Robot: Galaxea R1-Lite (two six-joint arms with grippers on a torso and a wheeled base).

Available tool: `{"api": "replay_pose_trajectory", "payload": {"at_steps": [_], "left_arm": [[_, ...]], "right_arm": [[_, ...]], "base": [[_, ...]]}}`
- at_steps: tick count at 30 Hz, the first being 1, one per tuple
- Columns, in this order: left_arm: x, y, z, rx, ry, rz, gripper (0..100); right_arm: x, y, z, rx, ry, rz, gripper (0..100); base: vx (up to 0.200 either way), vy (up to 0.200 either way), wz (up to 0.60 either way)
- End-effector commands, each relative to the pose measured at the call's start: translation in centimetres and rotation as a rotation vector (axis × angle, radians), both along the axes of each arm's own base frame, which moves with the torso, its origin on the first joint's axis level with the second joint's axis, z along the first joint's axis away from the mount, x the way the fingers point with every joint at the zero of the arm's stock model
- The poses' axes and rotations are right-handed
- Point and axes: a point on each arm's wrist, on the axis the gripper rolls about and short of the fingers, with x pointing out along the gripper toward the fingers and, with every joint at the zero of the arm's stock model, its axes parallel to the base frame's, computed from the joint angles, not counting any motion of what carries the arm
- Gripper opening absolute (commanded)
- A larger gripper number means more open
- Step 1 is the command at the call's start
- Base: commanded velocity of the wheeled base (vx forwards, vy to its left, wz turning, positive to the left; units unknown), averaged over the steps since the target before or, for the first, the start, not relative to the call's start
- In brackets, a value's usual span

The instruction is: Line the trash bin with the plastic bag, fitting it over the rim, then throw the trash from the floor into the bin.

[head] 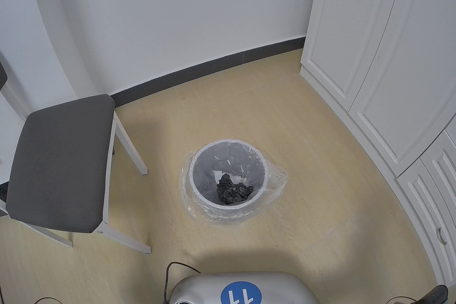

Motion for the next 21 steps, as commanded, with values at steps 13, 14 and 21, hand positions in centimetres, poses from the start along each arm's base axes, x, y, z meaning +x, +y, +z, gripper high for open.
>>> {"api": "replay_pose_trajectory", "payload": {"at_steps": [13, 14, 21], "left_arm": [[-0.3, 0.1, -2.7, -0.040, -0.019, -0.056, 100], [-0.1, 0.1, -3.1, -0.038, -0.008, -0.057, 100], [1.3, 0.1, -6.0, -0.041, 0.087, -0.056, 100]], "right_arm": [[-0.7, -0.1, 0.7, -0.071, -0.094, -0.083, 100], [-0.8, -0.1, 0.8, -0.085, -0.102, -0.089, 100], [-0.9, -0.1, 0.9, -0.112, -0.107, -0.110, 100]], "base": [[0.000, 0.000, 0.00], [0.000, 0.000, 0.00], [0.000, 0.000, 0.00]]}}
